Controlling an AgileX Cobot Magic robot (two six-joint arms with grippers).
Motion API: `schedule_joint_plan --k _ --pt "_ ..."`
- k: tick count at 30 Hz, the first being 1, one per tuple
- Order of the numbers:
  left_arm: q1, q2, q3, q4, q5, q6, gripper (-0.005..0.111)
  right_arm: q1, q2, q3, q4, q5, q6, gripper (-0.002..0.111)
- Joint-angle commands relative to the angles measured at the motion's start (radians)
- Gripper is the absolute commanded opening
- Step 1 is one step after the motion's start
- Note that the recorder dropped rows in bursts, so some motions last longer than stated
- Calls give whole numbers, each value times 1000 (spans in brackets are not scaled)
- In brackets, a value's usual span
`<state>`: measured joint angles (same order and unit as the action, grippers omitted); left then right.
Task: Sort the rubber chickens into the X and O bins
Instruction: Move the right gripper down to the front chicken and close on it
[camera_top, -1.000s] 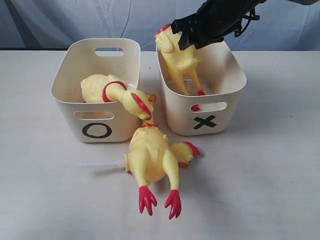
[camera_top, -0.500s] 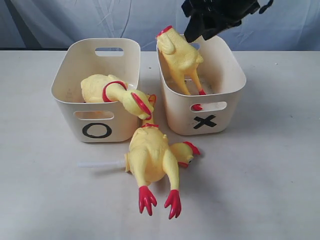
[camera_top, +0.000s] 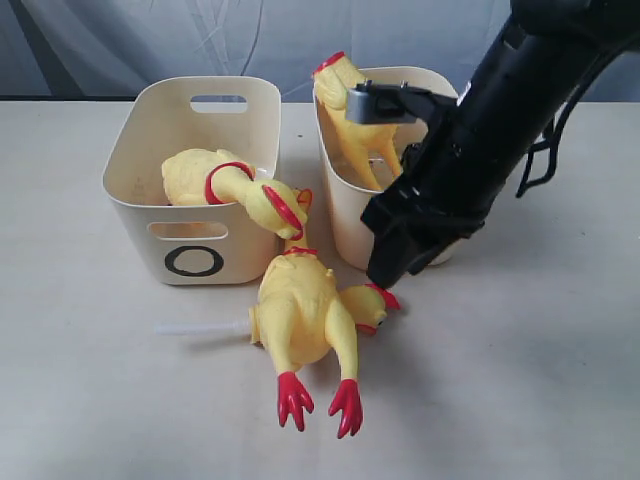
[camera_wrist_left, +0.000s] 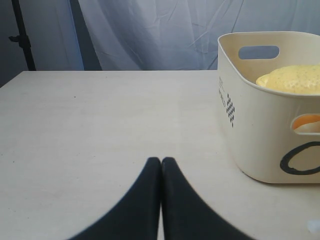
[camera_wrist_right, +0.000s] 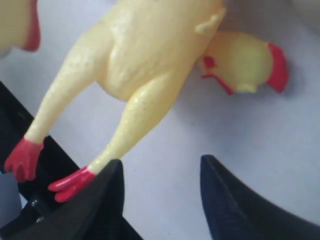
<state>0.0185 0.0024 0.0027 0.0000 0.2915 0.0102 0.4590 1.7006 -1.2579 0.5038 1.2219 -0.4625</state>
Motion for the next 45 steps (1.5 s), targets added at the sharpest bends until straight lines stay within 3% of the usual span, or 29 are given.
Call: schedule_joint_plan --k 1,3,12,34,36,39,45 --pt "1 -2 -3 0 -8 -1 0 30 -13 76 34 -1 -12 58" --pt "1 -2 -3 0 -8 -1 0 48 -13 105 70 -1 -14 64" --pt "1 -2 -3 0 -8 -1 0 112 -9 129 130 -62 -34 64" --pt "1 -2 -3 0 -8 -1 0 112 100 176 190 -111 -15 63" --pt "1 -2 -3 0 -8 -1 0 112 100 176 196 -104 -15 59" --pt "1 -2 -3 0 -8 -1 0 112 100 176 198 -100 -15 36" --pt "1 -2 -3 0 -8 -1 0 112 97 176 244 -66 -17 35"
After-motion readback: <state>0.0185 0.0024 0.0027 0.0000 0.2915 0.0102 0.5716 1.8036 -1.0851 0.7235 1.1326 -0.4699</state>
